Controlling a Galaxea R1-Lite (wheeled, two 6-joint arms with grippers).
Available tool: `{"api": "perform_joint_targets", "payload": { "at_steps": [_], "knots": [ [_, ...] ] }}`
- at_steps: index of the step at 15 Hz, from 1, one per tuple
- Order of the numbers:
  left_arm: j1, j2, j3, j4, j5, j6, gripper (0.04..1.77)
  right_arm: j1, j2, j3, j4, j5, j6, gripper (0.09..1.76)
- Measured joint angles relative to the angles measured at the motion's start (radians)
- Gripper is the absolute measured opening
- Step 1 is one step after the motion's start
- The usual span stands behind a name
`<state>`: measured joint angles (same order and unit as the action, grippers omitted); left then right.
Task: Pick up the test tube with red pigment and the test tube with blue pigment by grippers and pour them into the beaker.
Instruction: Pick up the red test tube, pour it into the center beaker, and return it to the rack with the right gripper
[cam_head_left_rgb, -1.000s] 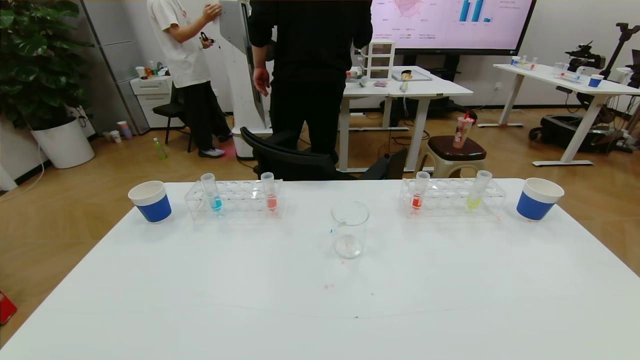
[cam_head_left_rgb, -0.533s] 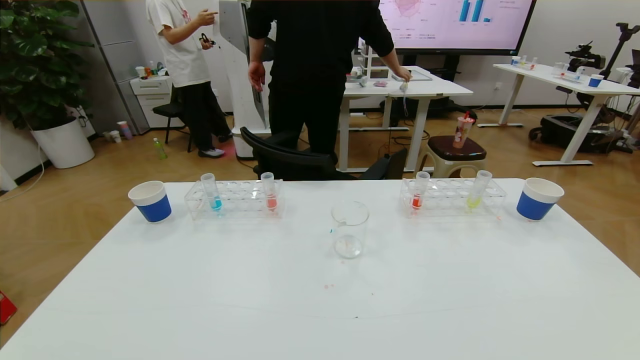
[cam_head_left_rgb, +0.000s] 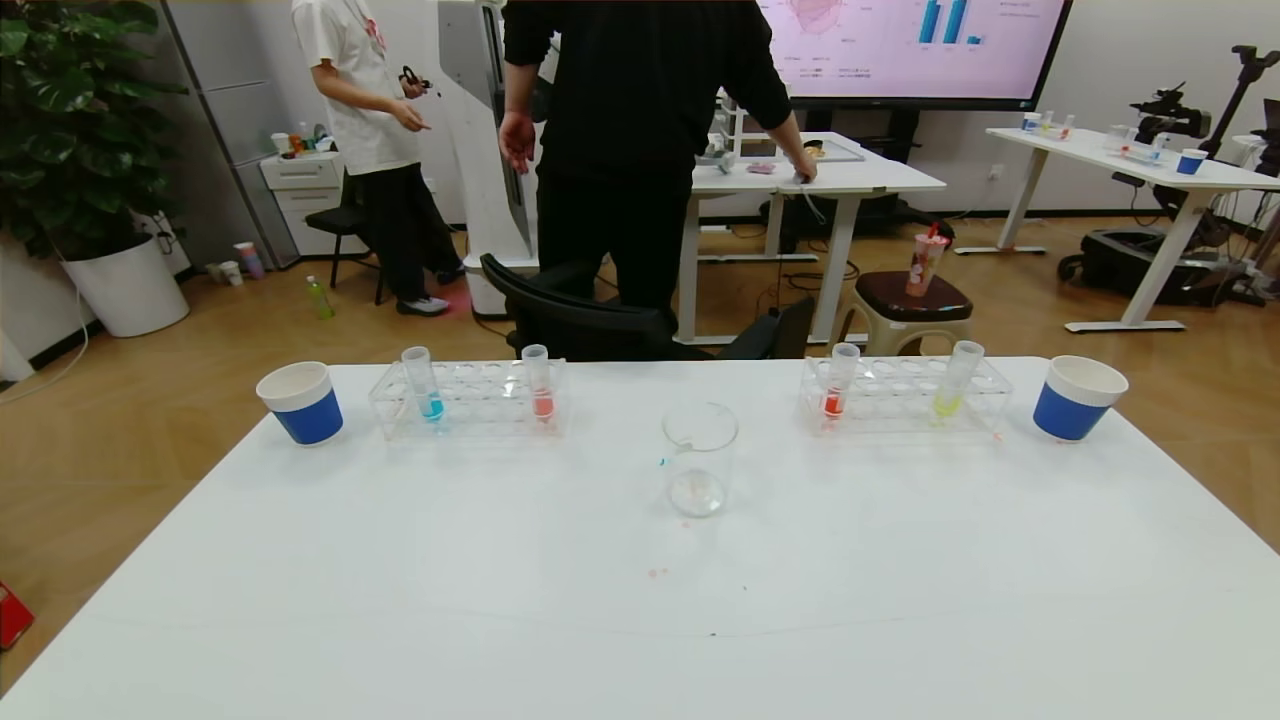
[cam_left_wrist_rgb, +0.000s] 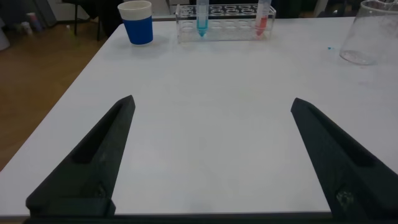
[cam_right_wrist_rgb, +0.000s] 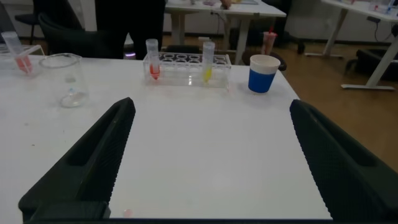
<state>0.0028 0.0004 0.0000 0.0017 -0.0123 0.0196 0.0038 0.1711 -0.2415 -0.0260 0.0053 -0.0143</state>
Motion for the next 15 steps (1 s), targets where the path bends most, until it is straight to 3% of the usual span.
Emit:
{"api": "perform_joint_targets", "payload": {
  "at_steps": [6,15],
  "knots": [
    [0.000,0.000,0.000,0.000,0.000,0.000,1.75,0.014,0.473,-0.140,-0.318,0.005,-0.002,1.74],
    [0.000,0.000,0.000,0.000,0.000,0.000,1.75,0.132,1.214,-0.197,-0.863,0.004,0.009,1.74]
  ]
}}
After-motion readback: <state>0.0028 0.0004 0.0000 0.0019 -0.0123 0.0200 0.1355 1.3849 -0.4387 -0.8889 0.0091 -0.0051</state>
